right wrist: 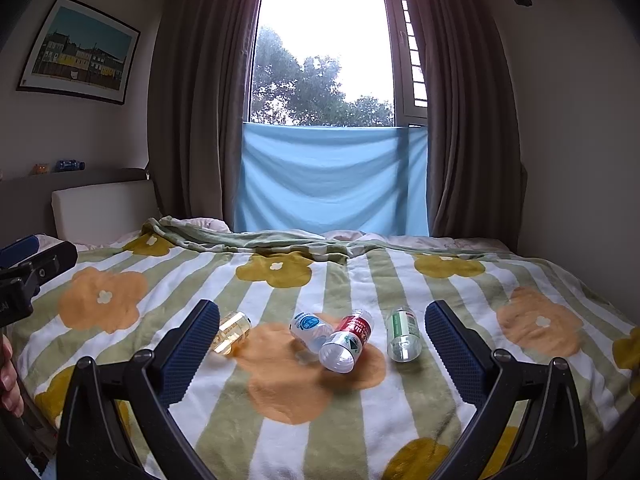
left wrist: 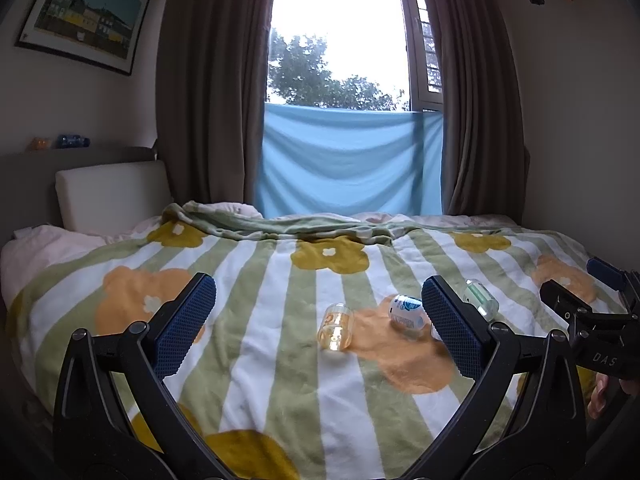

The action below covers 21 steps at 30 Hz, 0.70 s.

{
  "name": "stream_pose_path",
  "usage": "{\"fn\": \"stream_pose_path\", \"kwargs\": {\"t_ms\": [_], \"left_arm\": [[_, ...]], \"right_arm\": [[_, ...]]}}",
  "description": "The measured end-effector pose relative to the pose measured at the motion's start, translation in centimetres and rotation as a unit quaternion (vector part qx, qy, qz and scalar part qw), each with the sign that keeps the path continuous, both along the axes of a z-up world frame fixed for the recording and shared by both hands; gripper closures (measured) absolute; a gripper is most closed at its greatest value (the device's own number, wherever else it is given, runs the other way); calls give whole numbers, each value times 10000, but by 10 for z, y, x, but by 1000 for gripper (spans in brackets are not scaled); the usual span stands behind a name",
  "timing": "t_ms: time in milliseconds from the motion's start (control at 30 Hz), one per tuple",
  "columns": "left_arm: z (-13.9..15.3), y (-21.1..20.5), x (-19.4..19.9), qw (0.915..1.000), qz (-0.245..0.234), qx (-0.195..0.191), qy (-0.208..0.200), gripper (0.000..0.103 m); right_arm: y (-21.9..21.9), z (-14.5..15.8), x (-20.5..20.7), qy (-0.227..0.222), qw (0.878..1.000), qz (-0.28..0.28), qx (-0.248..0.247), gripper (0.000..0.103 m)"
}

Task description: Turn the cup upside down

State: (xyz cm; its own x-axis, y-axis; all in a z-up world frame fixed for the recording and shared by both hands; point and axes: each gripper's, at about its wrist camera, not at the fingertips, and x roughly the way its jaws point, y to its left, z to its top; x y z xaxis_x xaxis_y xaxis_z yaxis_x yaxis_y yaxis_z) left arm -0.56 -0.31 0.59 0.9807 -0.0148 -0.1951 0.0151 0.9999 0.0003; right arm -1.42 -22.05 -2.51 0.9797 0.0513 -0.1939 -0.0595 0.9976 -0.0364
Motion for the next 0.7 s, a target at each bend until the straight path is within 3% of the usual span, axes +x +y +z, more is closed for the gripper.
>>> {"fn": "stream_pose_path", "kwargs": {"t_ms": [700], "left_arm": [[-7,12,13,9998,67,-116,166,0]], "right_arm": [[4,-4,9,145,9999,0,-76,0]]}}
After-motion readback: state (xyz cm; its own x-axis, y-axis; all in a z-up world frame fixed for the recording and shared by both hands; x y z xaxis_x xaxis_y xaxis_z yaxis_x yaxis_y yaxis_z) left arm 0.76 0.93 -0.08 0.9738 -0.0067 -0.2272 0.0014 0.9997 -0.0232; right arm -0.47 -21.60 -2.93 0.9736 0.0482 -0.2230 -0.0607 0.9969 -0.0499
